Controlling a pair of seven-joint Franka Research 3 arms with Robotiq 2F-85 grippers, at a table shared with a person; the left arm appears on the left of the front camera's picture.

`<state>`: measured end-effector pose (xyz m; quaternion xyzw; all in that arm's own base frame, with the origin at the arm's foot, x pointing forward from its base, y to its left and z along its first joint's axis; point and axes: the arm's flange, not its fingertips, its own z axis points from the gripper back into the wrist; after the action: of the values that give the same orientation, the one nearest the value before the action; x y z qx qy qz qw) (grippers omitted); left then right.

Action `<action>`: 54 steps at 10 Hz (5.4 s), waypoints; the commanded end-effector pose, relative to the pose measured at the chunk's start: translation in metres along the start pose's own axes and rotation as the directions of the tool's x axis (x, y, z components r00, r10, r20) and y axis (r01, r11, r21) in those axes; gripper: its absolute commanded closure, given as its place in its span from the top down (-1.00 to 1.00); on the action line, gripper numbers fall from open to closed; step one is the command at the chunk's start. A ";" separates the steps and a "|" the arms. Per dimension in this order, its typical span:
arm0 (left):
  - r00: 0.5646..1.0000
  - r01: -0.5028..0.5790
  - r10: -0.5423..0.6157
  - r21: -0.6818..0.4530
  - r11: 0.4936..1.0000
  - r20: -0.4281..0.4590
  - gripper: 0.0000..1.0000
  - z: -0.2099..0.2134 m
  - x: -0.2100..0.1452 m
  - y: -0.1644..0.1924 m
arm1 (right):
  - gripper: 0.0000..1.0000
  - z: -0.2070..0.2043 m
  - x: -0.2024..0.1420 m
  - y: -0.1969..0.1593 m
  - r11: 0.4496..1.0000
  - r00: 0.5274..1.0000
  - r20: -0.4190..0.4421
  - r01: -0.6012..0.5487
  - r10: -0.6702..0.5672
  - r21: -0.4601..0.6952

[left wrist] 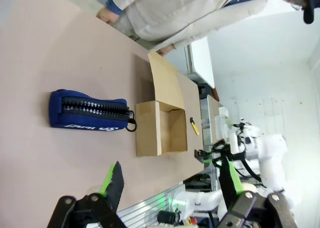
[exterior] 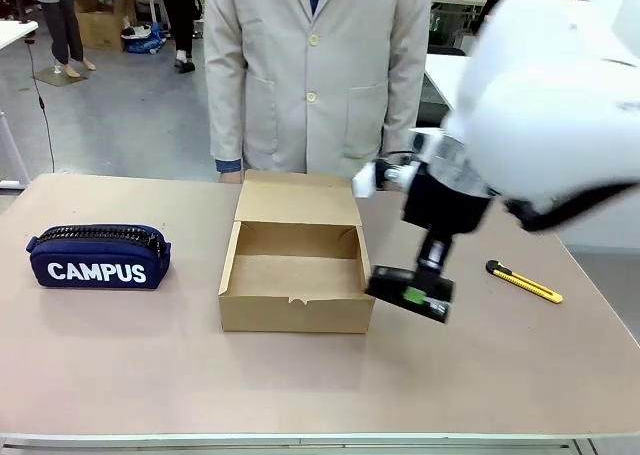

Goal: Pack the item into the box.
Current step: Pick up the item indicated by the person and place it inside the Mailer Box, then close the Mailer Box.

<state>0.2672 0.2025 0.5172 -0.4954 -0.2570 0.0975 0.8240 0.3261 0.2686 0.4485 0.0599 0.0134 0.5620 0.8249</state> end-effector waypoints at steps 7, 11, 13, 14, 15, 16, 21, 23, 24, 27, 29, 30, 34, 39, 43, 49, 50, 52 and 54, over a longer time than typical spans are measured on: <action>1.000 0.020 -0.020 -0.010 1.000 0.002 1.00 0.001 -0.001 -0.001 | -1.00 -0.038 0.133 -0.039 0.977 0.977 0.054 -0.208 0.205 0.049; 1.000 0.020 -0.020 -0.010 1.000 0.002 1.00 0.001 -0.001 -0.001 | -1.00 -0.077 0.134 -0.063 0.983 0.984 0.027 -0.178 0.176 0.049; 1.000 0.020 -0.020 -0.010 1.000 0.002 1.00 0.001 -0.001 -0.001 | -1.00 -0.082 0.136 -0.068 0.984 0.985 0.006 -0.173 0.173 0.031; 1.000 0.020 -0.020 -0.010 1.000 0.002 1.00 0.001 -0.001 -0.001 | -1.00 -0.082 0.136 -0.070 0.985 0.986 0.010 -0.169 0.169 0.036; 1.000 0.020 -0.020 -0.010 1.000 0.002 1.00 0.001 -0.001 -0.001 | -1.00 -0.083 0.137 -0.072 0.986 0.986 0.006 -0.164 0.164 0.038; 1.000 0.020 -0.020 -0.010 1.000 0.002 1.00 0.001 -0.001 -0.001 | -0.23 -0.083 0.138 -0.073 0.986 0.987 0.000 -0.161 0.161 0.044; 1.000 0.020 -0.020 -0.010 1.000 0.002 1.00 0.001 -0.001 -0.001 | 1.00 -0.081 0.136 -0.071 0.982 0.984 -0.024 -0.175 0.177 0.076; 1.000 0.020 -0.020 -0.010 1.000 0.002 1.00 0.001 -0.001 -0.001 | 1.00 -0.077 0.136 -0.070 0.979 0.983 -0.013 -0.181 0.183 0.089; 1.000 0.020 -0.020 -0.010 1.000 0.002 1.00 0.001 -0.001 -0.001 | 1.00 -0.071 0.132 -0.069 0.977 0.983 0.009 -0.183 0.183 0.109; 1.000 0.020 -0.020 -0.010 1.000 0.002 1.00 0.001 -0.001 -0.001 | 1.00 0.004 0.073 -0.042 0.963 0.949 0.227 0.170 -0.218 0.211; 1.000 0.020 -0.020 -0.010 1.000 0.002 1.00 0.001 -0.001 -0.001 | 1.00 0.065 -0.023 -0.031 0.797 0.685 0.409 0.491 -0.603 0.352; 1.000 0.020 -0.020 -0.010 1.000 0.002 1.00 0.001 -0.001 -0.001 | 1.00 0.084 -0.083 -0.033 0.680 0.476 0.486 0.515 -0.733 0.522; 1.000 0.020 -0.020 -0.010 1.000 0.002 1.00 0.001 -0.001 -0.001 | 1.00 0.078 -0.296 -0.088 0.135 -0.047 0.148 0.207 -0.988 0.969; 1.000 0.020 -0.020 -0.010 1.000 0.002 1.00 0.001 -0.001 -0.001 | 1.00 0.051 -0.381 -0.096 0.231 0.175 0.178 0.363 -0.968 0.902; 1.000 0.020 -0.020 -0.010 1.000 0.002 1.00 0.001 -0.001 -0.001 | 1.00 0.051 -0.381 -0.096 0.231 0.175 0.178 0.363 -0.968 0.902; 1.000 0.020 -0.020 -0.010 1.000 0.002 1.00 0.001 -0.001 -0.001 | 1.00 0.051 -0.381 -0.096 0.231 0.175 0.178 0.363 -0.968 0.902; 1.000 0.020 -0.020 -0.010 1.000 0.002 1.00 0.001 -0.001 -0.001 | 1.00 0.051 -0.381 -0.096 0.231 0.175 0.178 0.363 -0.968 0.902; 1.000 0.020 -0.020 -0.010 1.000 0.002 1.00 0.001 -0.001 -0.001 | 1.00 0.051 -0.381 -0.096 0.231 0.175 0.178 0.363 -0.968 0.902; 1.000 0.020 -0.020 -0.010 1.000 0.002 1.00 0.001 -0.001 -0.001 | 1.00 0.051 -0.381 -0.096 0.231 0.175 0.178 0.363 -0.968 0.902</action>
<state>0.2667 0.2025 0.5177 -0.4943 -0.2571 0.0979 0.8246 0.2829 -0.1241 0.4737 0.5670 -0.0867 -0.0694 0.8162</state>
